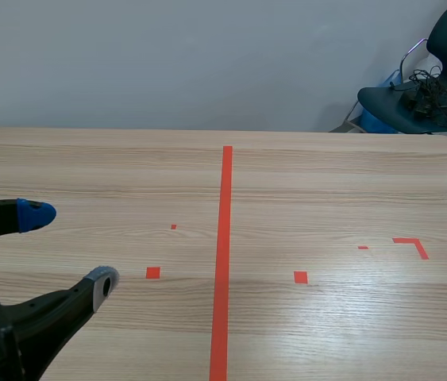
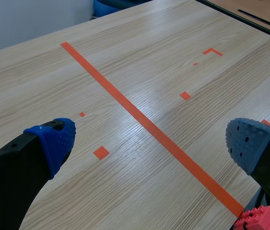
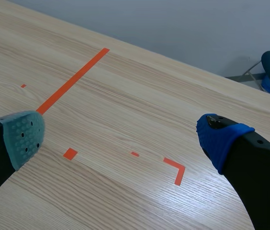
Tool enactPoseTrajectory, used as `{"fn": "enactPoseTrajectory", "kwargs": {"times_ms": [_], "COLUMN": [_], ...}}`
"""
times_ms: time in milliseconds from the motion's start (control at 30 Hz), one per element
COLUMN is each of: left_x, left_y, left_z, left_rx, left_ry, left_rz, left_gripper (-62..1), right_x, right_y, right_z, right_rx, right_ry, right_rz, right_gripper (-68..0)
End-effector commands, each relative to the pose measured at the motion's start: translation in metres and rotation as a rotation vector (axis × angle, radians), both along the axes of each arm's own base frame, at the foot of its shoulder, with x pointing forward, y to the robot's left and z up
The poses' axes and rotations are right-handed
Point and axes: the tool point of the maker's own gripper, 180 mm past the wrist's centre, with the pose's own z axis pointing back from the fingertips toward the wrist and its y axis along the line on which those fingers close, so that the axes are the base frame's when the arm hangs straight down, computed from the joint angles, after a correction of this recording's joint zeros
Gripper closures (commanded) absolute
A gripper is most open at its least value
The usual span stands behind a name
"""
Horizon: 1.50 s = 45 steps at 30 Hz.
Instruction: Do the leaf sorting experiment
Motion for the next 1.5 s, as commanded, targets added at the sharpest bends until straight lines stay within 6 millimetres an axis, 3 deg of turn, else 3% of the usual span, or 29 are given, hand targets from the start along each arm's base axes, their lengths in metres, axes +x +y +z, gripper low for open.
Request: {"fn": "enactPoseTrajectory", "kwargs": {"times_ms": [0, 1267, 1467], "left_x": [0.003, 0.003, 0.005], "left_y": [-0.002, -0.002, -0.002], "left_z": [0.010, 0.010, 0.011], "left_rx": [-0.024, -0.016, -0.015], "left_ry": [-0.032, -0.033, -0.041], "left_rz": [0.003, 0.000, 0.001], "left_gripper": [-62.3, -62.3, -62.3], "right_x": [0.004, 0.003, 0.008], "right_y": [0.000, -0.001, 0.033], "right_z": [0.007, 0.002, -0.014], "right_rx": [0.004, -0.018, -0.022], "right_ry": [-0.027, -0.009, 0.014], "right_rz": [0.001, 0.003, 0.113], "right_gripper": [-67.9, -67.9, -67.9]}}
